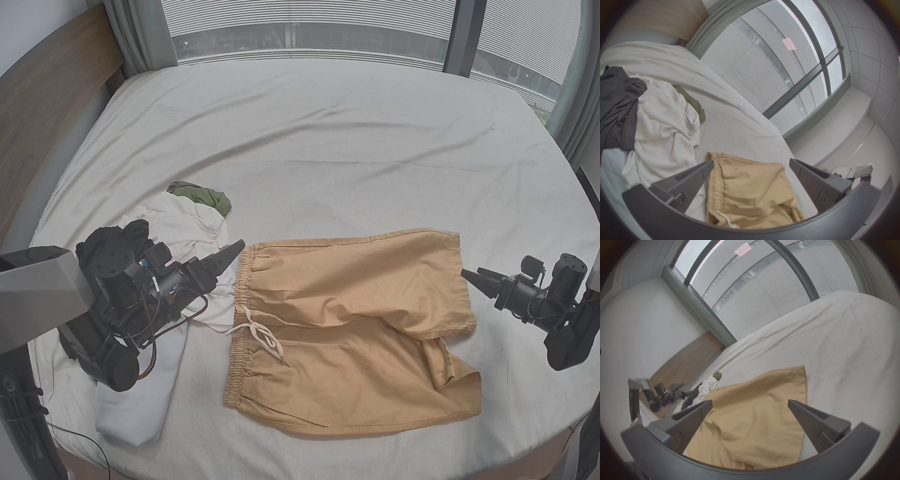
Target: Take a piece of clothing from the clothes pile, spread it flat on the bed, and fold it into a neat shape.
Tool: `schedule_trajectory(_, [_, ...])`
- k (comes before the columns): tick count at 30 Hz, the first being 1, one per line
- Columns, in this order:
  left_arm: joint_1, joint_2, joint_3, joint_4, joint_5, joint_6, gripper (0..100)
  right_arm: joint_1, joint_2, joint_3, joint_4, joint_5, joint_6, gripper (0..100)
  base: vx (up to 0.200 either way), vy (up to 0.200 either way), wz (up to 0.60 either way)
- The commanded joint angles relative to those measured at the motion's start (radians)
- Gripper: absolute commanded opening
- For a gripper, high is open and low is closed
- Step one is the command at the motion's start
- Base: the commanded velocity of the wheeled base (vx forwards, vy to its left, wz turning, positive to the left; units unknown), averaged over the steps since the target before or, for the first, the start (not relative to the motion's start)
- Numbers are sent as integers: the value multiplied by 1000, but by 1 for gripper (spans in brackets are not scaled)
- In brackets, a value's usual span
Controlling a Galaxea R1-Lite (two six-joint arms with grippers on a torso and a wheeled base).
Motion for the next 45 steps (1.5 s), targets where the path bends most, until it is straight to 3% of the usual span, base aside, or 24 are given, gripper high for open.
schedule_trajectory(1, [2,-69,102,-2,-32,48,100,4,-41,123,0,2,-98,100,0,0,0])
schedule_trajectory(6, [-2,-66,125,-2,-34,85,100,21,-41,172,6,2,-178,100,0,0,0])
schedule_trajectory(14, [-7,-73,153,-2,-34,92,100,34,-41,206,9,2,-184,100,0,0,0])
schedule_trajectory(23, [-8,-63,195,-2,-49,207,100,76,-32,264,11,1,-227,100,0,0,0])
schedule_trajectory(31, [-13,-65,205,-2,-55,213,100,80,34,309,11,1,-310,100,0,0,0])
schedule_trajectory(45, [-19,-48,217,-2,-55,216,100,109,77,356,11,1,-340,100,0,0,0])
